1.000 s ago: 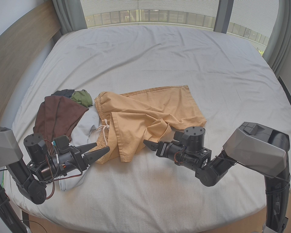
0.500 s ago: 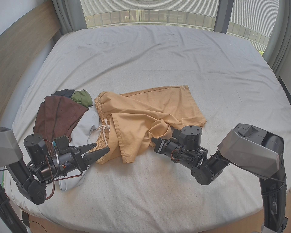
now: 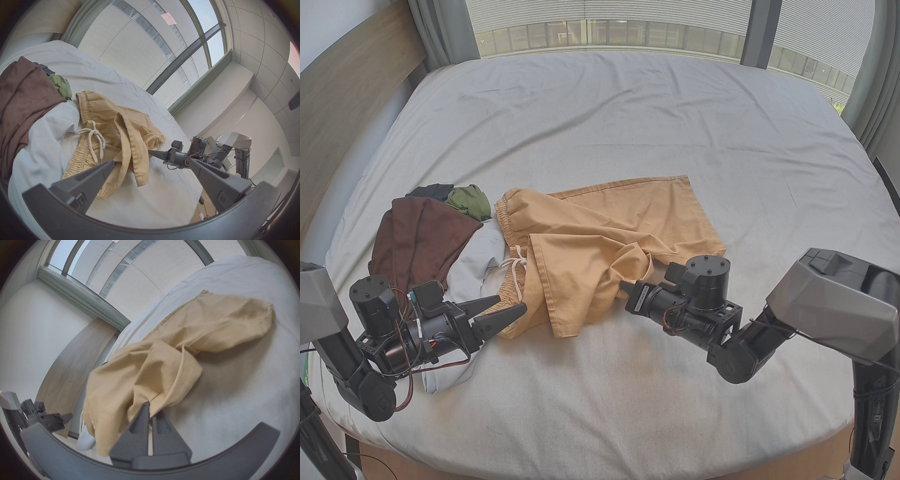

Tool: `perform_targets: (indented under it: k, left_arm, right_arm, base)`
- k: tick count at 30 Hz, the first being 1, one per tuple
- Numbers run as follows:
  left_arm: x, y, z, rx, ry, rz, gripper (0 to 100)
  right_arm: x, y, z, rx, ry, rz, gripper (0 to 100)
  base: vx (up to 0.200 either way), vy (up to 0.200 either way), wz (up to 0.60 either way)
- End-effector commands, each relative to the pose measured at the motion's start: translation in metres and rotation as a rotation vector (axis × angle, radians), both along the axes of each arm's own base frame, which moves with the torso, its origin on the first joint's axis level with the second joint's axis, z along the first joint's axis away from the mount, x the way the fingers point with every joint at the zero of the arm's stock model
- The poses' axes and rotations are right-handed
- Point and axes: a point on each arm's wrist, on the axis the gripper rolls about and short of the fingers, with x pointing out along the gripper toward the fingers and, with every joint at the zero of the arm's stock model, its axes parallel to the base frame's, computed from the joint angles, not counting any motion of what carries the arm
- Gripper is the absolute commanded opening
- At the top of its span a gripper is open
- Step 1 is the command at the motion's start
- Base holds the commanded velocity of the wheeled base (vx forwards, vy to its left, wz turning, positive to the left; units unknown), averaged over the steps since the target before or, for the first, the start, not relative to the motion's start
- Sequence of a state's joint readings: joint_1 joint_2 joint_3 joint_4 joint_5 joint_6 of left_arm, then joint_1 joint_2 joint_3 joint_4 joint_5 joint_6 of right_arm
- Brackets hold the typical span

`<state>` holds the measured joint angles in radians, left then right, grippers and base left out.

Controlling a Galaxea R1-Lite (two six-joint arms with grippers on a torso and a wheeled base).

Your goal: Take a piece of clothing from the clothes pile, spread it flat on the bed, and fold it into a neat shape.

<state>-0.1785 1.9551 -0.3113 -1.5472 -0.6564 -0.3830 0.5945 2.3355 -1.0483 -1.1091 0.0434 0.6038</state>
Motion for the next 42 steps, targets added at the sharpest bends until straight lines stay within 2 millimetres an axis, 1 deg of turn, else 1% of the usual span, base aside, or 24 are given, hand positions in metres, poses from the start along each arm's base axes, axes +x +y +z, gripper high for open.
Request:
perform_targets:
  k: [1,5,7,11,13,14,15,20,24,29,32,39,42]
  left_arm:
    - [0.0,-0.002,0.001,-0.001,-0.003,-0.007,100]
    - [-0.001,-0.002,0.001,-0.001,-0.003,-0.009,100]
    - [-0.001,-0.002,0.001,-0.001,-0.003,-0.009,100]
    - [-0.001,-0.003,0.0,0.0,0.0,-0.01,100]
    - [0.0,-0.002,0.0,0.0,0.0,-0.007,100]
    - [0.0,-0.002,0.0,0.0,0.0,-0.007,100]
    - [0.0,-0.002,-0.001,0.0,0.002,-0.007,100]
    - [0.0,-0.003,-0.001,0.0,0.002,-0.009,100]
    - [-0.001,-0.003,-0.001,0.001,0.006,-0.012,100]
    - [-0.002,-0.003,-0.002,0.001,0.009,-0.012,100]
    - [-0.002,-0.003,-0.002,0.001,0.008,-0.012,100]
    - [-0.002,-0.003,-0.001,0.001,0.008,-0.012,100]
    - [-0.002,-0.003,-0.002,0.003,0.01,-0.012,100]
  right_arm:
    - [-0.006,-0.017,0.038,0.055,-0.04,-0.028,0]
    - [0.004,-0.036,0.038,0.044,-0.018,-0.073,0]
    - [0.005,-0.038,0.038,0.041,-0.017,-0.077,0]
    - [0.016,-0.054,0.04,0.043,-0.016,-0.119,0]
    - [0.019,-0.061,0.038,0.033,-0.001,-0.138,0]
    - [0.019,-0.061,0.038,0.033,-0.001,-0.138,0]
    - [0.021,-0.066,0.037,0.025,0.014,-0.15,0]
    - [0.018,-0.075,0.038,0.016,0.03,-0.171,0]
    - [0.011,-0.085,0.036,-0.005,0.058,-0.191,0]
    - [0.01,-0.092,0.04,-0.009,0.052,-0.207,0]
    - [0.009,-0.101,0.046,-0.023,0.061,-0.225,0]
    - [0.004,-0.107,0.054,-0.028,0.061,-0.229,0]
    - [0.005,-0.107,0.052,-0.028,0.062,-0.226,0]
  base:
    - [0.0,0.0,0.0]
    - [0.0,0.0,0.0]
    - [0.0,0.0,0.0]
    - [0.0,0.0,0.0]
    - [0.0,0.0,0.0]
    - [0.0,0.0,0.0]
    - [0.0,0.0,0.0]
    - [0.0,0.0,0.0]
    - [0.0,0.0,0.0]
    - [0.0,0.0,0.0]
    - [0.0,0.0,0.0]
    - [0.0,0.0,0.0]
    - [0.0,0.0,0.0]
